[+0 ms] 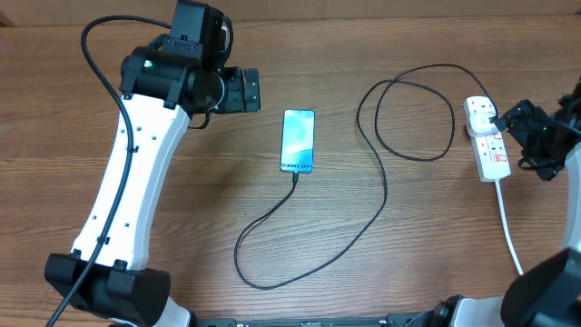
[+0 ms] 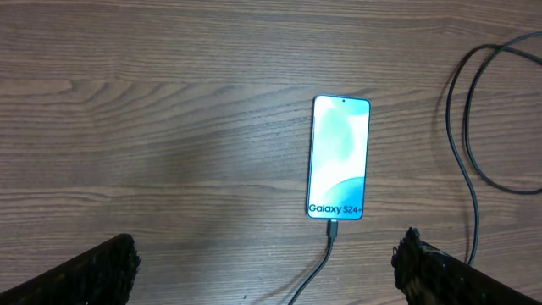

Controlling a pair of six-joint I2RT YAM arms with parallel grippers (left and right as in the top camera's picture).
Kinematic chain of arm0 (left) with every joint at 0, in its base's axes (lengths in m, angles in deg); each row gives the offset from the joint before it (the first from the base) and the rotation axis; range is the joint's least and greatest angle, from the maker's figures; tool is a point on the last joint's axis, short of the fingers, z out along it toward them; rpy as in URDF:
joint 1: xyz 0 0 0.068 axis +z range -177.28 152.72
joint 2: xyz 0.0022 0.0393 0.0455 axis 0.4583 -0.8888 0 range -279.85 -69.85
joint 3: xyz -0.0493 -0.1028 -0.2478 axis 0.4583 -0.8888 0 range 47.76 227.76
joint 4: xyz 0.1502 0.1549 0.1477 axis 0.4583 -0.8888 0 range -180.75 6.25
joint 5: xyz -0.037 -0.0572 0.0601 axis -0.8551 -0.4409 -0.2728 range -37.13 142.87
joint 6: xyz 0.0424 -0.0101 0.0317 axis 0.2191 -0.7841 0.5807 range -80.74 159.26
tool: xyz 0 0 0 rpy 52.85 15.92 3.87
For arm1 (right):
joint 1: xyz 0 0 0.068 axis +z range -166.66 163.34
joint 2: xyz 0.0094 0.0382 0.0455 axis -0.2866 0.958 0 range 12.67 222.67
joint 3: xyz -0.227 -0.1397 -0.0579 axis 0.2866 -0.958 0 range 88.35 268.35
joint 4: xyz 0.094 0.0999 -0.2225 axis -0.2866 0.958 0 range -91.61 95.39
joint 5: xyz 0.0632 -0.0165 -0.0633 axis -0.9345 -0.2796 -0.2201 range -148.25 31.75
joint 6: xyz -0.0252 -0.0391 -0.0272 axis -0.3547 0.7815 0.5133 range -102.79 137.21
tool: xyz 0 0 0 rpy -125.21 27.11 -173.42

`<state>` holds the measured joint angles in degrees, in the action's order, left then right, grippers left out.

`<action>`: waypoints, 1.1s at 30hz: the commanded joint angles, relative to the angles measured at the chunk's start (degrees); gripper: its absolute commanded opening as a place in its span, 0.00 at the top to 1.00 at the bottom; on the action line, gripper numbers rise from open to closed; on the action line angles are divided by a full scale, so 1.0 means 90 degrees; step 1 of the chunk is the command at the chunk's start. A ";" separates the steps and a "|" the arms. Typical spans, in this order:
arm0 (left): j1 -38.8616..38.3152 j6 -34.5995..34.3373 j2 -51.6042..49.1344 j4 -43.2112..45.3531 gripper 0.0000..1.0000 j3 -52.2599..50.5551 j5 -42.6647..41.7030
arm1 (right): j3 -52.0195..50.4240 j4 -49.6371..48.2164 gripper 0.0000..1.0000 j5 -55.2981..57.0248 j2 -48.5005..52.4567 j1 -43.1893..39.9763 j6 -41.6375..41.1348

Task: Plug charger to phone and switch on socket
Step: 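Lift the right gripper away from the power strip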

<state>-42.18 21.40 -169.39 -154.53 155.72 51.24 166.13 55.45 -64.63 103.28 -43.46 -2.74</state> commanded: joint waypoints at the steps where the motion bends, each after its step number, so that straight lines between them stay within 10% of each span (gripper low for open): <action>1: -0.0015 -0.0015 -0.0024 -0.0015 0.00 0.0019 0.0063 | 0.0202 0.0155 0.04 0.0155 -0.0469 0.0019 -0.0104; 33: -0.0015 -0.0015 -0.0024 -0.0015 0.00 0.0019 0.0063 | 0.0187 0.0566 0.00 0.0134 -0.1588 0.0017 -0.0119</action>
<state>-42.18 21.40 -169.39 -154.53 155.72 51.24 166.26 60.94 -63.84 88.85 -43.46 -3.59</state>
